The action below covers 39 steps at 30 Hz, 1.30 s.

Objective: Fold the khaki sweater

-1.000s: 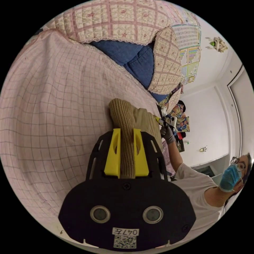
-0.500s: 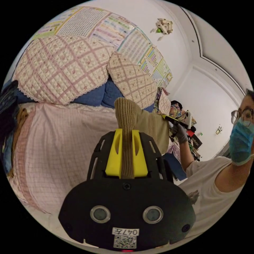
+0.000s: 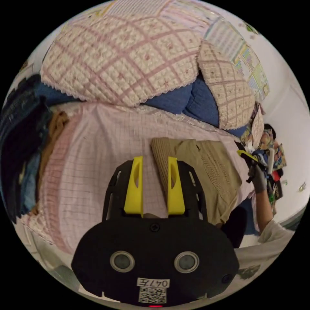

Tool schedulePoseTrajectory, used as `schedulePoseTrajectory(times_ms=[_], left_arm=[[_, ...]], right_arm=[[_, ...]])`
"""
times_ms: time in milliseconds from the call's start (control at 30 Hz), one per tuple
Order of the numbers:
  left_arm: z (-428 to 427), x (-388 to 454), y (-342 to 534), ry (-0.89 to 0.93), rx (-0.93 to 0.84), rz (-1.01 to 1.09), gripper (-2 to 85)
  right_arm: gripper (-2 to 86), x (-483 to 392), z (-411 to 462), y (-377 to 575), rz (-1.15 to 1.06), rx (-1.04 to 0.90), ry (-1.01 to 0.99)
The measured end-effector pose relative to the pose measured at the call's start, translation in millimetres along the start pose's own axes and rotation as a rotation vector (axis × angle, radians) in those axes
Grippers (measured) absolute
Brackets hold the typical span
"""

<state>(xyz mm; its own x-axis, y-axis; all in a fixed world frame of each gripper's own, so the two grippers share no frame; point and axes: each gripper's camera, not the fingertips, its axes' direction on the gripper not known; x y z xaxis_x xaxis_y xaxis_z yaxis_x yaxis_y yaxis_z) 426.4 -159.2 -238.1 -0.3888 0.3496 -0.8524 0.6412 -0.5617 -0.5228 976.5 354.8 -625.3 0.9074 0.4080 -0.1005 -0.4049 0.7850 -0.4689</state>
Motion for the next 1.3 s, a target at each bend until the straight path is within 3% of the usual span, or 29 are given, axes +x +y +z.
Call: schedulePoseTrajectory(times_ms=[167, 300, 400, 533, 667, 867, 1100, 1300], left_arm=[[-6.2, 108.7, 9.9, -0.049, -0.014, 0.228, 9.5], [79.0, 141.8, 19.3, -0.165, -0.133, 0.229, 8.6], [55.8, 175.2, 10.9, -0.234, -0.111, 0.262, 7.5], [-0.7, 196.6, -4.3, -0.133, 0.037, 0.229, 5.1], [63.9, 216.6, -18.7, -0.074, -0.185, 0.258, 5.0], [31.9, 256.7, -23.6, -0.151, -0.125, 0.293, 4.9], [-22.4, 312.8, -4.7, 0.022, -0.094, 0.314, 4.9], [1.1, 353.4, 1.4, -0.028, -0.155, 0.322, 3.5]], right_arm=[[4.5, 7.4, -70.5, 57.0, 0.105, 0.132, -0.114], [3.8, 21.0, -98.9, 95.1, 0.232, 0.212, -0.176], [3.4, 39.0, -119.4, 129.9, 0.327, 0.242, -0.164], [4.2, 80.2, -121.3, 180.9, 0.517, 0.194, -0.179], [5.1, 114.7, -106.7, 213.5, 0.664, 0.192, -0.358], [7.4, 153.9, -97.5, 230.3, 0.802, 0.19, -0.41], [7.9, 174.8, -98.0, 239.4, 0.875, 0.23, -0.485], [7.5, 185.6, -88.1, 232.5, 0.85, 0.227, -0.534]])
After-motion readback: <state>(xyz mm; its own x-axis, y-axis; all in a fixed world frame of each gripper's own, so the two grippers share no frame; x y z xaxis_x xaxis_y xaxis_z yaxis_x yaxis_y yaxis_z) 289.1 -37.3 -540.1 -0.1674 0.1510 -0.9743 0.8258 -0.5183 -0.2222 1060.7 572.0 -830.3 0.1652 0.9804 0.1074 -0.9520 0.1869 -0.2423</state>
